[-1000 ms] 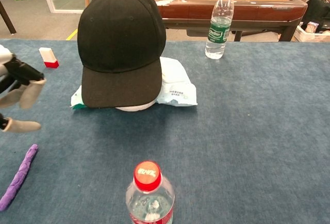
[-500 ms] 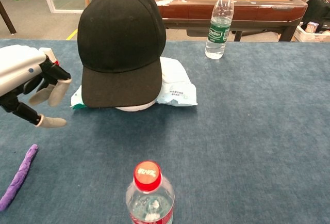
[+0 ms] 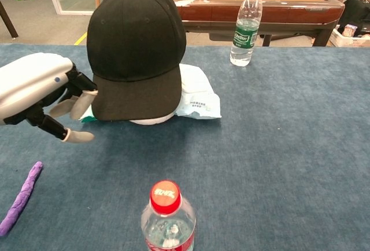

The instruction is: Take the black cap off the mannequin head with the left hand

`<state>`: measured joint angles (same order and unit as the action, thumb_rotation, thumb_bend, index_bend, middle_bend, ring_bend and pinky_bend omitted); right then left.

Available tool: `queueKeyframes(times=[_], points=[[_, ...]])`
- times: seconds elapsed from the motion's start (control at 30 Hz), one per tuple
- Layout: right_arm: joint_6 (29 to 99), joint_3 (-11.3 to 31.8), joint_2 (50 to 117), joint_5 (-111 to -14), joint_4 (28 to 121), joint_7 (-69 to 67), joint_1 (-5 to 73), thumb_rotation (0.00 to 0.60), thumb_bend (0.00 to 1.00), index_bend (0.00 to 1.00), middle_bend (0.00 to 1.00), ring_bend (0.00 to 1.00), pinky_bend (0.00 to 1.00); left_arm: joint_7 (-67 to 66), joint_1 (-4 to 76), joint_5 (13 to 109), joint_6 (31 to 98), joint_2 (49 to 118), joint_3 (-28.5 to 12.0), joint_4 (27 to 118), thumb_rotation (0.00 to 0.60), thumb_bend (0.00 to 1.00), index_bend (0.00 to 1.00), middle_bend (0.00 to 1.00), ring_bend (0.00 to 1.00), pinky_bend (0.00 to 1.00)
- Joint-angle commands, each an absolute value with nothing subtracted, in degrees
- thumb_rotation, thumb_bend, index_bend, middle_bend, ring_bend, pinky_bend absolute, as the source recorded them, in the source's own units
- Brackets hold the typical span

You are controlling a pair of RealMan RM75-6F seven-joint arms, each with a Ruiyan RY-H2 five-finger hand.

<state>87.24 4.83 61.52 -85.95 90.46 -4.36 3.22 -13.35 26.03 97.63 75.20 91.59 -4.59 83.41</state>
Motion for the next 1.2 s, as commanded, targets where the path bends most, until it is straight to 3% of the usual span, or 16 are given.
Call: queueKeyframes(times=[0.03, 1.2], points=[[87.4, 4.9, 61.4, -86.0, 90.3, -4.6, 3.1, 0.6, 0.41, 0.47, 0.35, 0.23, 0.33, -13.7, 26.7, 97.4, 74.7, 92.4, -4.6, 82.7, 0.6, 0.02, 0.79, 0.94, 0.73, 0.77], [90.6, 6.5, 59.5, -84.5, 88.7, -12.7, 0.6, 0.6, 0.41, 0.47, 0.35, 0.23, 0.33, -12.1, 31.8, 96.1, 76.5, 97.4, -7.1, 78.6, 0.6, 0.02, 0.8, 0.94, 0.74, 0.77]])
